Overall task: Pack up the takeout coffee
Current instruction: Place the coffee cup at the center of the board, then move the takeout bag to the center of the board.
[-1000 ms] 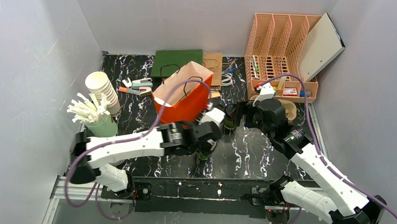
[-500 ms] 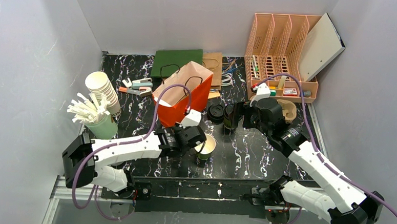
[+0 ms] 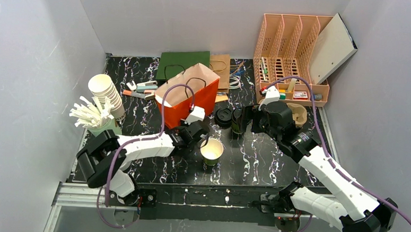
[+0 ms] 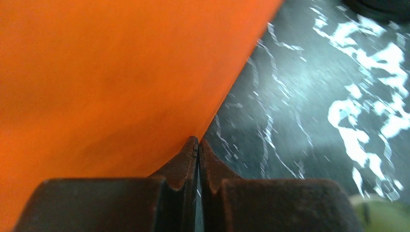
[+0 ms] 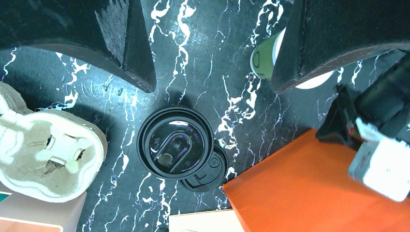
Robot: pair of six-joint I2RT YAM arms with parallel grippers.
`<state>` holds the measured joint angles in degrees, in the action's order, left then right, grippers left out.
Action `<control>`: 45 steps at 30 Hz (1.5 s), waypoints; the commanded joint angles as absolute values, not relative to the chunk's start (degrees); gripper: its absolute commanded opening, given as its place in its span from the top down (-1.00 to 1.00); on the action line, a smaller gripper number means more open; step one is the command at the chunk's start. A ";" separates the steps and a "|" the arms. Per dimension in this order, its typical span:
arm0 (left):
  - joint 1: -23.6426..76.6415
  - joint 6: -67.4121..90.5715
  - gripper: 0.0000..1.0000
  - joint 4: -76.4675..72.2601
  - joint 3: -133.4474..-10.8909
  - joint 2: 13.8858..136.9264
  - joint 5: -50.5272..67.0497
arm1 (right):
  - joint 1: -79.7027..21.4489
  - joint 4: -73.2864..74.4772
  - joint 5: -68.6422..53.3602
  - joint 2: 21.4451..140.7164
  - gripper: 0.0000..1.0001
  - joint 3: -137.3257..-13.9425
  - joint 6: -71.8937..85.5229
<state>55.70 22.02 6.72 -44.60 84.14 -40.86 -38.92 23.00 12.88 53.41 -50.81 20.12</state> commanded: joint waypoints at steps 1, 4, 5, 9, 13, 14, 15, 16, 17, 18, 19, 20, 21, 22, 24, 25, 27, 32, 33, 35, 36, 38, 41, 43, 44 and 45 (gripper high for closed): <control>51.39 21.84 1.00 -2.53 -43.29 86.95 -51.86 | -39.11 21.90 12.96 52.76 -0.95 -52.56 19.60; 49.00 19.71 1.00 -9.86 -42.00 90.45 -55.16 | -39.11 21.71 12.93 52.80 -0.95 -52.21 19.59; 47.80 19.27 1.00 -11.21 -42.20 91.87 -54.77 | -39.11 21.67 12.86 52.93 -0.95 -52.27 19.60; 45.51 17.38 1.00 -15.16 -43.79 97.58 -54.18 | -39.11 21.65 12.70 52.94 -0.95 -52.39 19.58; 44.25 15.85 1.00 -17.69 -45.50 100.46 -53.00 | -39.11 21.63 12.59 52.91 -0.95 -52.27 19.68; 43.97 15.82 1.00 -17.74 -45.97 100.94 -52.73 | -39.11 21.66 12.52 52.92 -0.95 -52.28 19.69; 43.81 15.82 1.00 -17.67 -46.31 101.33 -52.39 | -39.11 21.69 12.44 52.91 -0.95 -52.29 19.75; 43.69 15.82 1.00 -17.39 -46.58 101.51 -52.24 | -39.11 21.77 12.46 52.93 -0.95 -52.29 19.70; 43.61 16.01 1.00 -16.27 -46.68 101.40 -52.15 | -39.11 21.79 12.53 52.87 -0.95 -52.28 19.73; 43.60 16.69 1.00 -15.21 -46.70 100.93 -51.76 | -39.11 21.83 12.60 52.78 -0.95 -52.29 19.74; 43.59 17.31 1.00 -14.12 -46.38 100.06 -51.34 | -39.11 21.95 12.77 52.72 -0.95 -52.29 19.69; 43.59 18.03 1.00 -12.77 -45.95 98.93 -50.59 | -39.11 21.96 12.86 52.58 -0.95 -52.24 19.69; 43.65 19.06 1.00 -10.90 -45.34 97.30 -49.21 | -39.11 21.97 12.98 52.53 -0.95 -52.15 19.69; 43.67 19.86 1.00 -8.77 -44.87 95.47 -47.92 | -39.11 21.90 13.00 52.50 -0.95 -52.06 19.69; 43.70 21.10 1.00 -3.89 -44.34 91.67 -44.01 | -39.11 21.63 12.88 52.47 -0.96 -51.80 19.64; 43.68 21.67 0.97 -1.18 -44.64 89.93 -42.16 | -39.11 21.43 12.73 52.55 -0.96 -51.65 19.66; 43.68 23.18 0.93 8.06 -46.10 86.13 -39.15 | -39.11 21.20 12.61 52.77 -0.96 -51.57 19.60; 43.69 28.89 0.77 33.07 -52.00 79.17 -37.49 | -39.11 20.20 12.41 52.70 -0.96 -50.97 19.36; 43.68 30.34 0.74 36.88 -52.86 77.74 -38.18 | -39.13 19.85 12.21 52.77 -0.96 -50.73 19.35; 43.68 33.19 0.69 42.67 -53.94 74.43 -39.61 | -39.11 19.09 11.51 52.87 -0.96 -50.23 19.29; 43.68 34.33 0.65 44.39 -54.06 72.73 -39.83 | -39.11 18.66 11.07 52.95 -0.96 -50.07 19.25; 43.52 36.24 0.52 47.12 -54.11 69.54 -40.40 | -39.11 17.75 9.90 53.33 -0.96 -49.85 18.93; 43.17 37.76 0.14 49.81 -54.58 66.03 -41.04 | -39.11 17.04 7.97 54.28 -0.96 -50.05 17.96; 42.80 38.96 -0.01 51.80 -55.27 65.30 -41.26 | -39.11 17.02 6.99 55.92 -0.96 -50.89 17.31; 42.45 39.72 -0.04 52.94 -55.73 65.10 -41.34 | -39.11 17.48 6.58 56.93 -0.94 -51.68 17.24; 42.25 40.58 -0.04 54.36 -56.23 65.00 -41.60 | -39.11 17.91 5.94 58.19 -0.90 -52.58 17.23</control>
<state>43.29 35.70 45.45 -53.65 66.08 -39.13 -38.92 19.94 8.91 55.13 -50.11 18.87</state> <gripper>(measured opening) 0.509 0.977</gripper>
